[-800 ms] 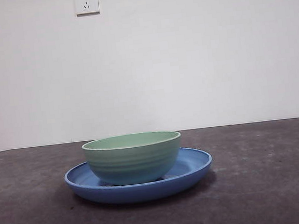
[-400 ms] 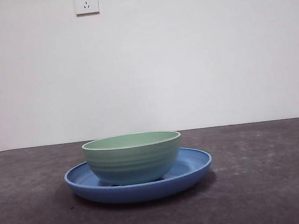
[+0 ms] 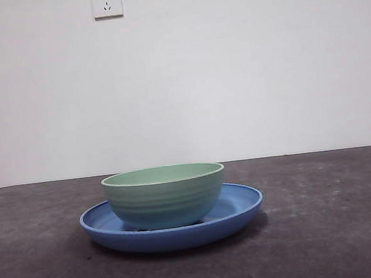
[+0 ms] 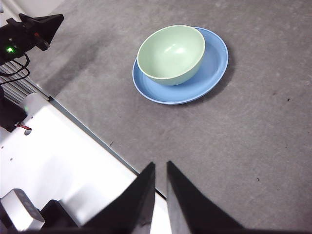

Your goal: Place the green bowl on the blue plate

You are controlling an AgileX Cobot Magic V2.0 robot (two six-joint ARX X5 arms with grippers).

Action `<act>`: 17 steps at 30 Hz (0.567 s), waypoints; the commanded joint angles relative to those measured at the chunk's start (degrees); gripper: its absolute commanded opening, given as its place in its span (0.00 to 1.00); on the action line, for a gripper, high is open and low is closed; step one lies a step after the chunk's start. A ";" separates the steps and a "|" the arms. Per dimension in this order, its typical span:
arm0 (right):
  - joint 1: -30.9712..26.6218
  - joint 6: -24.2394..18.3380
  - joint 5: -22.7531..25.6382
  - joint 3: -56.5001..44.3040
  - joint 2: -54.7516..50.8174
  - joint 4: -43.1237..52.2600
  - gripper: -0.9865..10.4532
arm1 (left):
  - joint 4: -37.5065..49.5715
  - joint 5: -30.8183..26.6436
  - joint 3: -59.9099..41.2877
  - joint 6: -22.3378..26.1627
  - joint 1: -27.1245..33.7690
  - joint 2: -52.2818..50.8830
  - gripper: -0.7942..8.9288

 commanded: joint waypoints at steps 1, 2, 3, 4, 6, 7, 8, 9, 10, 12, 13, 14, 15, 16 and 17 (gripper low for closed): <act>0.35 -0.46 0.02 1.09 0.15 0.68 0.12 | -0.50 -0.55 -1.22 -0.15 0.00 -0.57 0.09; 0.35 -0.46 0.02 1.09 0.15 0.68 0.12 | -0.50 -0.57 -1.22 -0.17 0.13 -0.59 0.09; 0.35 -0.46 0.02 1.09 0.15 0.68 0.12 | -0.50 -0.55 -1.22 -0.20 0.33 -0.59 0.09; 0.35 -0.46 0.02 1.09 0.15 0.68 0.12 | -0.50 -0.57 -1.22 -0.17 0.44 -0.59 0.09; 0.35 -0.46 0.02 1.09 0.15 0.68 0.12 | -0.50 -0.79 -1.22 -0.17 0.66 -0.59 0.09; 0.35 -0.46 0.02 1.09 0.15 0.68 0.12 | -0.50 -0.92 -1.22 -0.20 0.79 -0.59 0.09; 0.35 -0.46 0.02 1.09 0.15 0.68 0.12 | -0.50 -1.09 -1.22 -0.17 0.94 -0.59 0.09; 0.35 -0.46 0.02 1.09 0.15 0.68 0.12 | -0.50 -1.18 -1.22 -0.17 1.11 -0.59 0.09; 0.35 -0.46 0.02 1.09 0.15 0.68 0.12 | -0.48 -1.40 -1.22 -0.20 1.27 -0.59 0.09; 0.35 -0.46 0.02 1.09 0.15 0.68 0.12 | -0.42 -1.60 -1.22 -0.44 1.51 -0.59 0.09; 0.35 -0.46 0.02 1.09 0.15 0.68 0.12 | -0.42 -1.60 -1.22 -0.79 1.51 -0.59 0.09; 0.35 -0.46 0.02 1.09 0.15 0.68 0.12 | -0.42 -1.60 -1.22 -1.40 1.51 -0.59 0.09; 0.35 -0.46 0.02 1.09 0.15 0.68 0.12 | -0.42 -1.60 -1.22 -2.19 1.51 -0.59 0.09; 0.35 -0.46 0.02 1.09 0.15 0.68 0.12 | -0.42 -1.60 -1.22 -2.89 1.51 -0.59 0.09; 0.35 -0.46 0.02 1.09 0.15 0.68 0.12 | -0.42 -1.60 -1.22 -3.23 1.51 -0.59 0.09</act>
